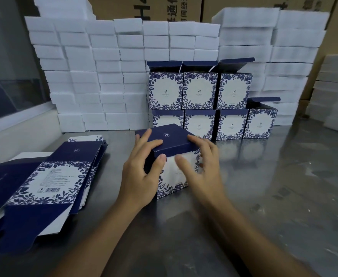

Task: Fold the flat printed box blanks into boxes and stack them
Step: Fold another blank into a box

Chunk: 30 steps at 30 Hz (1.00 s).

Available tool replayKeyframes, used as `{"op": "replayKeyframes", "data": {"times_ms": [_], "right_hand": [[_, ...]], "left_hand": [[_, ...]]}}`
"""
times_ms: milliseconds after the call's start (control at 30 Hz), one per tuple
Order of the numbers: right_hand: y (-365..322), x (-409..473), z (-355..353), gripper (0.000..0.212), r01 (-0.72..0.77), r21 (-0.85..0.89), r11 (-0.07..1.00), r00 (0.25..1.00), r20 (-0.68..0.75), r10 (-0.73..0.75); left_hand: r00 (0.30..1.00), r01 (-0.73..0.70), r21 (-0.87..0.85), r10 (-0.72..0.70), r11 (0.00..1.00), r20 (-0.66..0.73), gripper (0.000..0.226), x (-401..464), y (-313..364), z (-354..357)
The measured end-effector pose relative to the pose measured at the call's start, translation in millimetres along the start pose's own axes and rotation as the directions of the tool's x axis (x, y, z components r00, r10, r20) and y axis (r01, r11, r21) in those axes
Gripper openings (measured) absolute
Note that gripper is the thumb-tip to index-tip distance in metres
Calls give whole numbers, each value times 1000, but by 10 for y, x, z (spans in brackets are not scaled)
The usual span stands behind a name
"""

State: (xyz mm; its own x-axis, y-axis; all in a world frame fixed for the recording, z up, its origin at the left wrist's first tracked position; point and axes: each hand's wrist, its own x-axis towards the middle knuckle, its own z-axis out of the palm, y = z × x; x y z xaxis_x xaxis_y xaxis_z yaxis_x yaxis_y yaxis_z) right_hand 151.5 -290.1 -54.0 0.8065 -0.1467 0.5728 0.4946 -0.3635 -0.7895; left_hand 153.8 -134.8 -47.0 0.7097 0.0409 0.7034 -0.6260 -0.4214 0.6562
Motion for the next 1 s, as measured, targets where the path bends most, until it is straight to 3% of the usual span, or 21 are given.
{"op": "replayKeyframes", "data": {"times_ms": [100, 200, 267, 533, 1000], "right_hand": [[-111, 2, 14, 45, 104, -182, 978, 986, -107, -125], [-168, -7, 35, 28, 323, -473, 820, 907, -93, -411], [-184, -18, 64, 21, 392, -544, 742, 862, -64, -502], [-178, 18, 89, 10, 393, -485, 781, 879, -51, -474], [-41, 71, 23, 15, 357, -303, 884, 898, -152, -414]], "left_hand": [[1000, -18, -35, 17, 999, -17, 30, -10, -4, 13], [999, -33, -85, 34, 996, 17, 28, -10, 5, 21], [998, -54, -72, 56, 996, 21, 26, -12, 13, 21], [985, -154, 70, 158, 986, -65, 21, -10, 29, 61], [984, -149, 69, 155, 986, -90, 24, 9, 19, 72]]}}
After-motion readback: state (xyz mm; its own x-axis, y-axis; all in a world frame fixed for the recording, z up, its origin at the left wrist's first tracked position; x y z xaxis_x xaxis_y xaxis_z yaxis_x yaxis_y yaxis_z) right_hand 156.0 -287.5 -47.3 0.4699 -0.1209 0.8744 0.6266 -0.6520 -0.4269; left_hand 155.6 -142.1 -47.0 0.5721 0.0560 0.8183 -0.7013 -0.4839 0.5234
